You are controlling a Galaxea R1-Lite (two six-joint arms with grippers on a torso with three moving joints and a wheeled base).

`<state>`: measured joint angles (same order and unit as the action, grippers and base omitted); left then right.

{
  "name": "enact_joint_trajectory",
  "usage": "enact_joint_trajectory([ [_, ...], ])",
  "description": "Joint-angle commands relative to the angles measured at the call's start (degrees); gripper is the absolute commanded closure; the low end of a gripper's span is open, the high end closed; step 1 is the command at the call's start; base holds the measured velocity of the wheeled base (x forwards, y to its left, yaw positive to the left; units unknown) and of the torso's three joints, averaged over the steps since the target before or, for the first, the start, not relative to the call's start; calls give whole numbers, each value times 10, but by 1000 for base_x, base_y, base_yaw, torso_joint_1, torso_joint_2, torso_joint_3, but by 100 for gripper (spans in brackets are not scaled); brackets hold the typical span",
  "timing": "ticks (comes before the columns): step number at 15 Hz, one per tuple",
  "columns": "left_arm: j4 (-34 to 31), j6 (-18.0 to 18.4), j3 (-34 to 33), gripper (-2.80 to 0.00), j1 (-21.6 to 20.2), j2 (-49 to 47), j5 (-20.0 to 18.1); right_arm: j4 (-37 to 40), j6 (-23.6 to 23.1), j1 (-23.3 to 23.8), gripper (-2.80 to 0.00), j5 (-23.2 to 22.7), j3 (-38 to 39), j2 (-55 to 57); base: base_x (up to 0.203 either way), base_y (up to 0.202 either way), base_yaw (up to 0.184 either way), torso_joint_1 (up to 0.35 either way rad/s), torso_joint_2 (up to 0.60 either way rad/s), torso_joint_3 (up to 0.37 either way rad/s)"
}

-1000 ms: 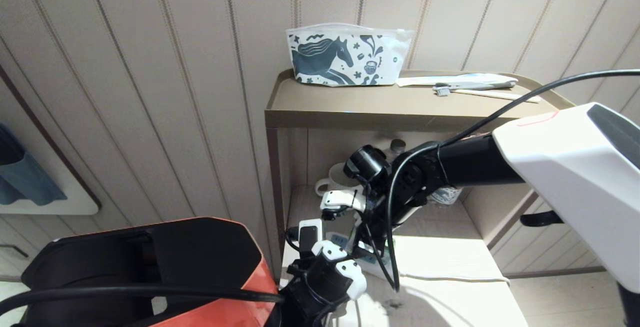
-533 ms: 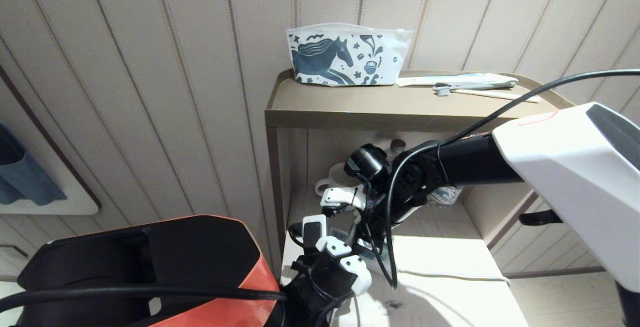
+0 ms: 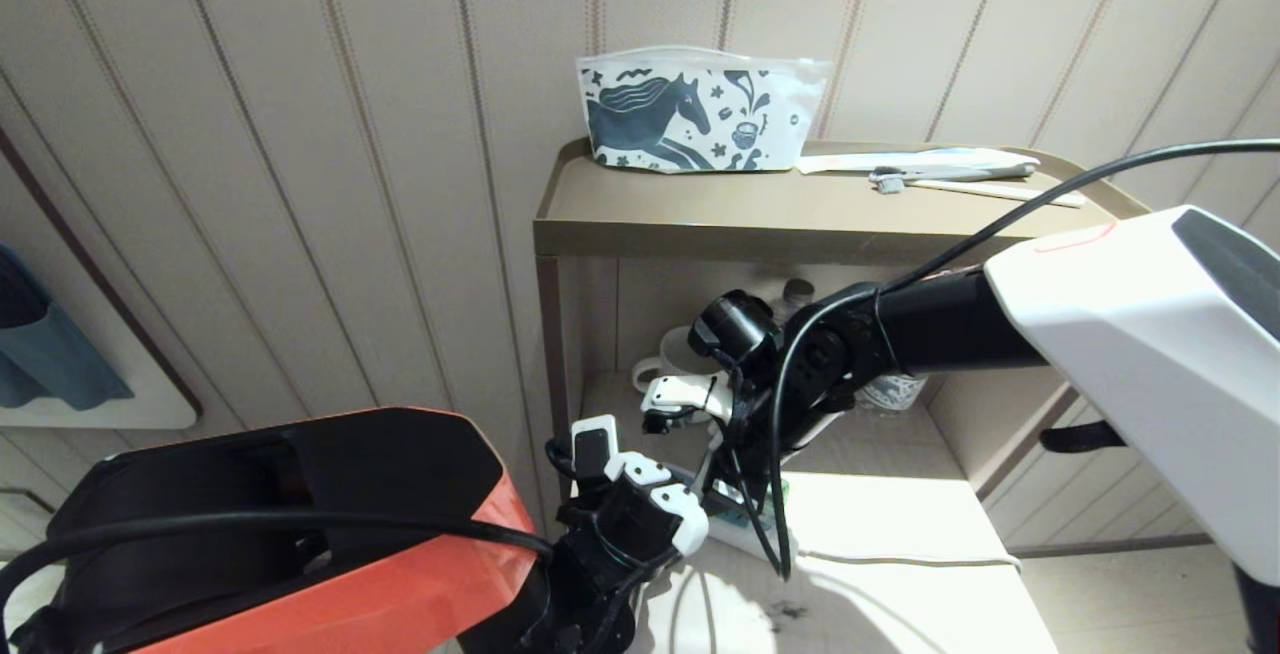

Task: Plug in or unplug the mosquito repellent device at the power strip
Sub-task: Hold the socket with your left hand and unplug it with your right hand

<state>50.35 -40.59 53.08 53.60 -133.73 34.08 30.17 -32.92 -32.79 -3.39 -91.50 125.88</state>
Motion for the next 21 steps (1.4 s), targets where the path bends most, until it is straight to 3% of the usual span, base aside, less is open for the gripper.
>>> enact_joint_trajectory([
  [1, 5, -4, -11, 0, -10, 5, 2, 1, 8, 8, 0, 1, 4, -1, 0, 0, 0, 0, 0, 0],
  [11, -15, -15, 32, 0, -10, -8, 3, -14, 13, 12, 0, 0, 6, 5, 0, 0, 0, 0, 0, 0],
  [21, -20, -24, 37, 0, 15, -9, 3, -14, 13, 11, 0, 0, 7, 4, 0, 0, 0, 0, 0, 0],
])
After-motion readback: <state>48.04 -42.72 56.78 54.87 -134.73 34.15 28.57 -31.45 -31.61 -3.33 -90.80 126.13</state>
